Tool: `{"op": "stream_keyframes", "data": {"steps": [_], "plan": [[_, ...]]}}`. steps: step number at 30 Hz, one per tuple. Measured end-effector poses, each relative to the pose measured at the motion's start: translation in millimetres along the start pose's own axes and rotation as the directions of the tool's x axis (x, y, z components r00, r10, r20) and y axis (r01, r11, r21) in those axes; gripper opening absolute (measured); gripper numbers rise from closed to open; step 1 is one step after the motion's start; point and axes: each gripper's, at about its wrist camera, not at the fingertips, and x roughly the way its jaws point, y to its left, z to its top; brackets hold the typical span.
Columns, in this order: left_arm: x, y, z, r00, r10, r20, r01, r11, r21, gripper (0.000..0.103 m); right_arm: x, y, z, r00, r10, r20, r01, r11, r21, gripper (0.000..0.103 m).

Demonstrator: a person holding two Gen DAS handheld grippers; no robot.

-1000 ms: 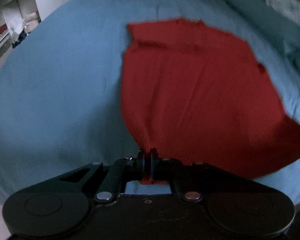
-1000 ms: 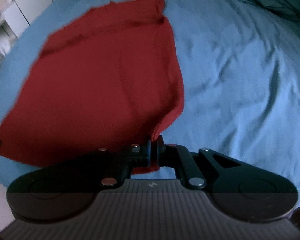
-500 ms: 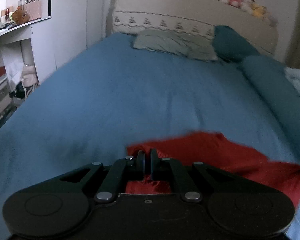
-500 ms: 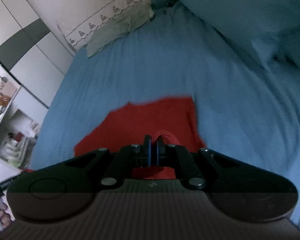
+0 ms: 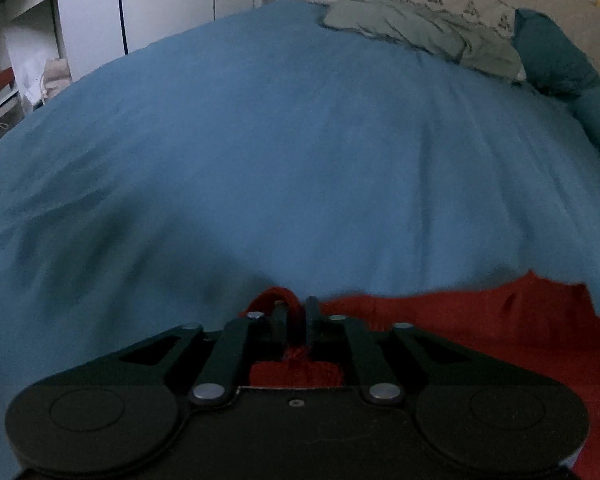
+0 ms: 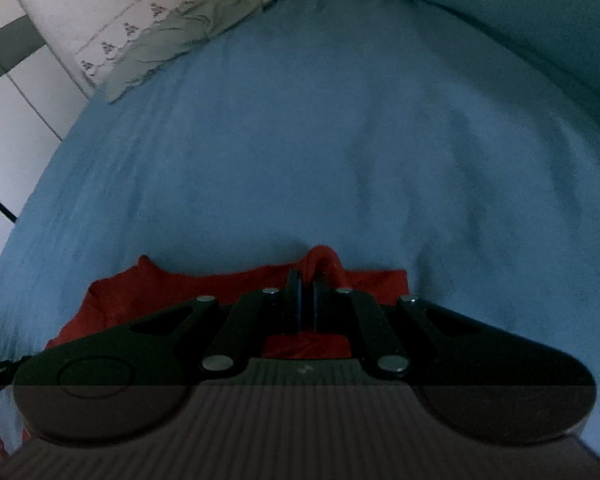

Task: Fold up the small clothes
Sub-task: 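Lift the hem with both grippers, fold it toward the collar, and open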

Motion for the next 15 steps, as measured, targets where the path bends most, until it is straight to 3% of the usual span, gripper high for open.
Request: {"op": "stream_keyframes", "data": {"steps": [1,2,3,4,6,9,11,15], "plan": [[-5.2,2.6,1.0,1.000,-0.015,0.018,0.015,1.000,-0.010,0.057,-1.4,0.0,3.1,1.000,0.006,0.006,-0.006,1.000,-0.004,0.040],[-12.7,4.5,-1.2,0.999,-0.015,0.039,0.016,1.000,-0.017,0.070,-5.0,0.4,4.2,1.000,0.024,0.021,-0.024,1.000,-0.009,0.062],[-21.1,6.4,-1.0,0.998,-0.004,0.064,0.006,1.000,-0.019,0.079,-11.3,1.5,6.4,0.998,0.030,0.048,-0.028,0.999,-0.022,0.073],[-30.5,8.4,1.1,0.996,0.004,0.091,-0.003,1.000,-0.013,0.079,-19.3,4.6,5.6,0.997,0.024,0.078,-0.021,0.999,-0.039,0.084],[-48.5,9.6,-1.0,0.994,0.005,0.112,-0.009,1.000,0.029,0.080,-32.2,8.8,7.7,0.994,0.016,0.111,-0.008,0.997,-0.074,0.087],[-83.1,14.4,-18.8,0.992,0.004,0.129,-0.015,0.996,0.082,0.081,-49.5,19.4,-2.0,0.996,0.023,0.089,-0.010,0.989,-0.146,0.087],[-87.3,14.3,-32.0,0.995,-0.029,0.095,0.019,0.994,0.107,0.086,-57.3,28.1,-17.9,0.997,0.053,0.062,-0.039,0.978,-0.205,0.090],[-76.1,-3.3,-60.8,0.997,-0.077,-0.001,0.076,0.984,0.161,0.085,-39.2,49.1,-44.2,0.997,0.065,-0.047,-0.076,0.948,-0.309,0.090]]}}
